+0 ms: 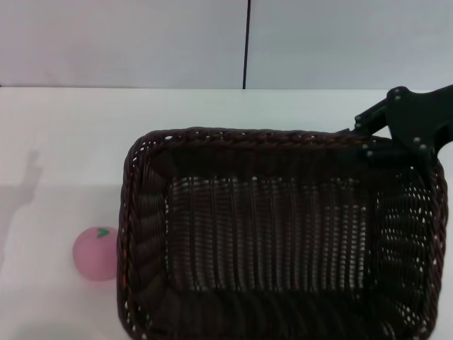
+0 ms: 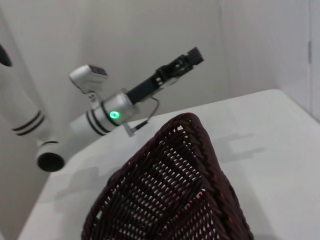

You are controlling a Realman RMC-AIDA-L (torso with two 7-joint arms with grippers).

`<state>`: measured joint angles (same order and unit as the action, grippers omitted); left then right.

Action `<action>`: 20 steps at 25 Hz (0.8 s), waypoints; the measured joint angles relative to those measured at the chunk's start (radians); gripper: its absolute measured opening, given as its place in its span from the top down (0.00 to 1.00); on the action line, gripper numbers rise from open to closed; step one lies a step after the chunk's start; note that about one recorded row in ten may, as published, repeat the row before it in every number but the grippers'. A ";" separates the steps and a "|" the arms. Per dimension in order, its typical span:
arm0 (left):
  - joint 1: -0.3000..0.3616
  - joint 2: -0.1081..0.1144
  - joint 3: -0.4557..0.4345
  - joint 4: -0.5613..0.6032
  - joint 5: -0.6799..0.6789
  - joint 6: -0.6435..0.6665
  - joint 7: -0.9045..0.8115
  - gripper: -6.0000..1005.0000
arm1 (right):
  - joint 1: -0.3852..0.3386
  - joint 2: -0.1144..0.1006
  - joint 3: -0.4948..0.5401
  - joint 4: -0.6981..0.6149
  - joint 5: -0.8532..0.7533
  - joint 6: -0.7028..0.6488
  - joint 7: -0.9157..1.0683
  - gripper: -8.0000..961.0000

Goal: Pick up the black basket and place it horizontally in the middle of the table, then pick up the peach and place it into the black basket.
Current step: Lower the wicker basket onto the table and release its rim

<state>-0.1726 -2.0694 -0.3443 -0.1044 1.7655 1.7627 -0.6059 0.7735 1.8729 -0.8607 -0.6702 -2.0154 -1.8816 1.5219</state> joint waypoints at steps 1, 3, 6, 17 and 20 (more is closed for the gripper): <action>0.000 0.000 0.001 -0.001 0.000 0.000 0.000 0.20 | 0.001 0.001 -0.002 -0.001 0.000 0.023 -0.010 0.76; 0.000 0.000 0.007 -0.002 0.000 0.000 0.000 0.20 | 0.007 0.005 -0.007 -0.002 -0.002 0.052 -0.021 0.76; 0.001 0.000 0.009 -0.002 0.000 -0.001 0.000 0.20 | 0.013 0.008 -0.010 -0.001 -0.008 0.075 -0.036 0.76; 0.001 0.000 0.011 -0.001 0.000 -0.005 0.000 0.21 | 0.016 0.012 0.000 0.010 -0.009 0.117 -0.085 0.75; -0.002 0.000 0.012 -0.001 0.000 -0.005 0.000 0.21 | 0.014 0.014 -0.001 0.013 -0.009 0.119 -0.092 0.75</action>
<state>-0.1743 -2.0693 -0.3328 -0.1058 1.7655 1.7572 -0.6058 0.7878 1.8870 -0.8613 -0.6575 -2.0241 -1.7631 1.4297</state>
